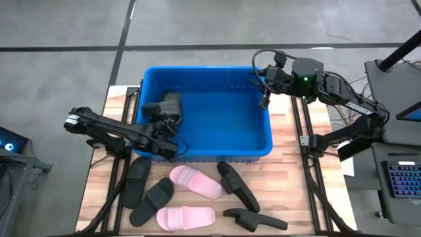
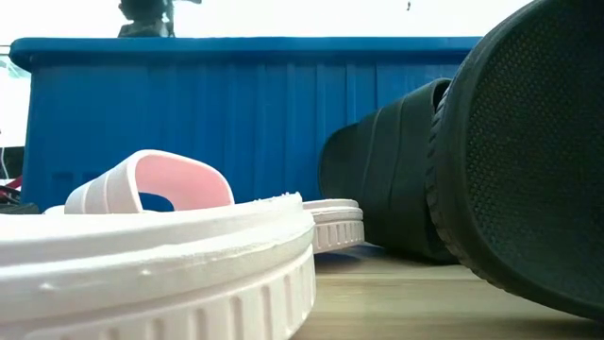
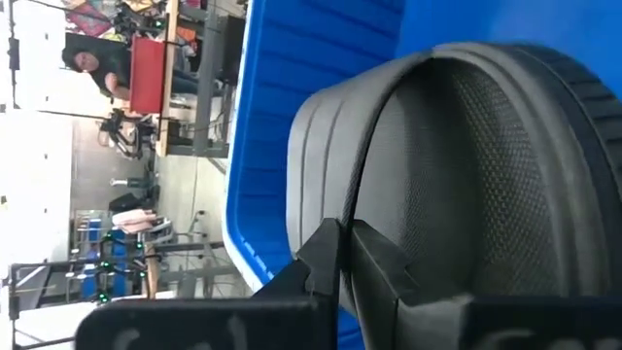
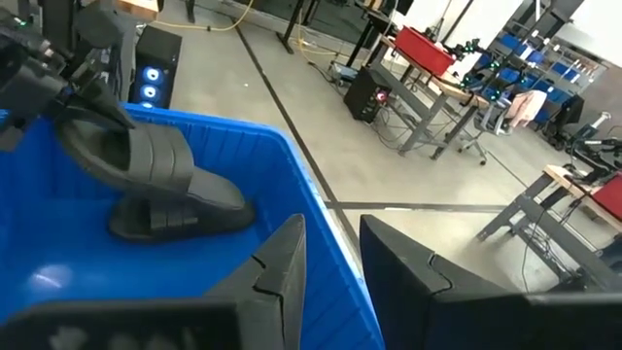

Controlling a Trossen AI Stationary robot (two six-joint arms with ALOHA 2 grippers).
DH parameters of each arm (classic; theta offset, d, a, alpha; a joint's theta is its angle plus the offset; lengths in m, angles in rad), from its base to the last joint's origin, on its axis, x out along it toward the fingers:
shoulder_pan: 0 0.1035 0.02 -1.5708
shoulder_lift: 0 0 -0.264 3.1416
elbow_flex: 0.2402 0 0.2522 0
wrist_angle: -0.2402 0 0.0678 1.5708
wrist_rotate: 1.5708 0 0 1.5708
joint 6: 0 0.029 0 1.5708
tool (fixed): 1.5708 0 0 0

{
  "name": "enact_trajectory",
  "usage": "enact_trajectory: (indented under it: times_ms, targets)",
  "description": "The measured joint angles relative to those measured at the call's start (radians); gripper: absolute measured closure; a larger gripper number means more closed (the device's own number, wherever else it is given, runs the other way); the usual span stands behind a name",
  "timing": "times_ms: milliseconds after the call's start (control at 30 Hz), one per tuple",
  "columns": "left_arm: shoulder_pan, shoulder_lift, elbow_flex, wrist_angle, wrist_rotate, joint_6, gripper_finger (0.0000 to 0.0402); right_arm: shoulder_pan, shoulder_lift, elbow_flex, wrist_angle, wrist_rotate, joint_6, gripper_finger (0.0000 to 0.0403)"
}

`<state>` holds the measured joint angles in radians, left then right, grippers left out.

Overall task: Pick and place slides into bin
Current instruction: Stack the black slide on top of the black slide into the blue container

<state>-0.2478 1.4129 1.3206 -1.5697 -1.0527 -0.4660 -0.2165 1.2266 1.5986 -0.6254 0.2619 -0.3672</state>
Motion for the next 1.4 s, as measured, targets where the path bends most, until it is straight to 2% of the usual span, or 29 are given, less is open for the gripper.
enact_trajectory:
  times_ms: [233,467,667,833,967,1133,1267,1400]
  targets:
    - [0.000,-0.080,-0.145,-0.002,-0.039,-0.033,0.0401,0.000,0.000,0.000,0.000,0.000,0.001,0.0322]
    - [-0.001,-0.076,-0.273,0.004,-0.108,-0.084,0.0401,0.000,0.000,0.000,0.002,0.000,0.001,0.0322]
    - [-0.002,-0.079,-0.369,0.049,-0.110,-0.156,0.0401,0.000,0.000,0.000,0.001,0.000,0.001,0.0326]
    - [-0.003,-0.081,-0.419,0.085,-0.133,-0.148,0.0401,0.000,0.000,0.000,0.002,0.000,0.000,0.0330]
    - [-0.003,-0.090,-0.432,0.132,-0.153,-0.075,0.0401,0.000,0.001,0.000,0.003,0.000,0.000,0.0328]
    - [-0.002,-0.119,-0.431,0.148,-0.127,-0.047,0.0401,0.000,0.001,0.000,0.003,0.000,-0.003,0.0331]
    - [-0.001,-0.165,-0.435,0.149,-0.045,-0.049,0.0401,0.000,0.001,0.000,0.003,0.000,-0.008,0.0335]
    - [-0.001,-0.218,-0.451,0.145,-0.011,-0.050,0.0401,0.000,0.002,0.000,0.005,0.000,-0.011,0.0333]
